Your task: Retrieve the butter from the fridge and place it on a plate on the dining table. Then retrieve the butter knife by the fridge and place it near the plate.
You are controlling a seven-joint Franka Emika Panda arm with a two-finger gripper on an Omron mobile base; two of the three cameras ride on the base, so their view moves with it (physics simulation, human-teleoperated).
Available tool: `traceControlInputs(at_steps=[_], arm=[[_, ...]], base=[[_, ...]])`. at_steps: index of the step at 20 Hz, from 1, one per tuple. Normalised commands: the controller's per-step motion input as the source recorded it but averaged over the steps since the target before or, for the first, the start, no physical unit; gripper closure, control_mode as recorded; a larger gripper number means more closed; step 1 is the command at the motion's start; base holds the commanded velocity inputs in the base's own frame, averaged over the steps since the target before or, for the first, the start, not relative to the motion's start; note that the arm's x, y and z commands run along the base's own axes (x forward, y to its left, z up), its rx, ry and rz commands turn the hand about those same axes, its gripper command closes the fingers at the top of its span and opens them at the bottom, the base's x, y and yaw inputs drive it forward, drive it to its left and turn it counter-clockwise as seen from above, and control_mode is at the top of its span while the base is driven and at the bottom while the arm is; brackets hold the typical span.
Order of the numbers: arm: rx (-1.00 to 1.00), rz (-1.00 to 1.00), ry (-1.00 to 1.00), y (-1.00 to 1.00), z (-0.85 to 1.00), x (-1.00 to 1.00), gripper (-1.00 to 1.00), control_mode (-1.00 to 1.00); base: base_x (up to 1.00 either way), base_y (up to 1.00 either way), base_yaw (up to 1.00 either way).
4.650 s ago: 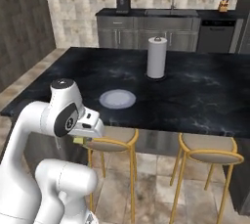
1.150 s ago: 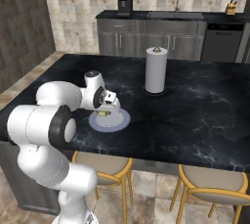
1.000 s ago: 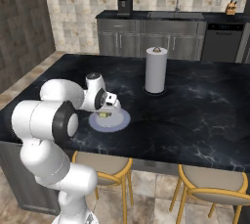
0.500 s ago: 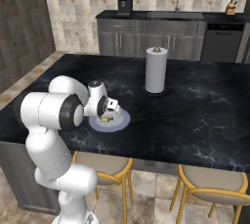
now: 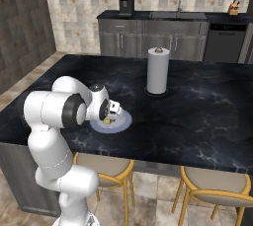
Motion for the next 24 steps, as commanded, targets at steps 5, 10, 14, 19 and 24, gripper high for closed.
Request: traceControlInputs(at_steps=[5,10,14,19,24], arm=[[0.00,0.00,0.00,0.00,-0.03,0.00,1.00,-1.00],[0.00,0.00,0.00,0.00,-0.01,0.00,1.00,-1.00],[0.00,0.00,0.00,0.00,-0.01,0.00,-1.00,-1.00],[0.00,0.00,0.00,0.00,0.00,0.00,-1.00,-1.00],[0.00,0.00,0.00,0.00,0.00,0.00,-1.00,-1.00]], base=[[0.00,0.00,0.00],[0.00,0.00,0.00],[0.00,0.00,0.00],[0.00,0.00,0.00],[0.00,0.00,0.00]])
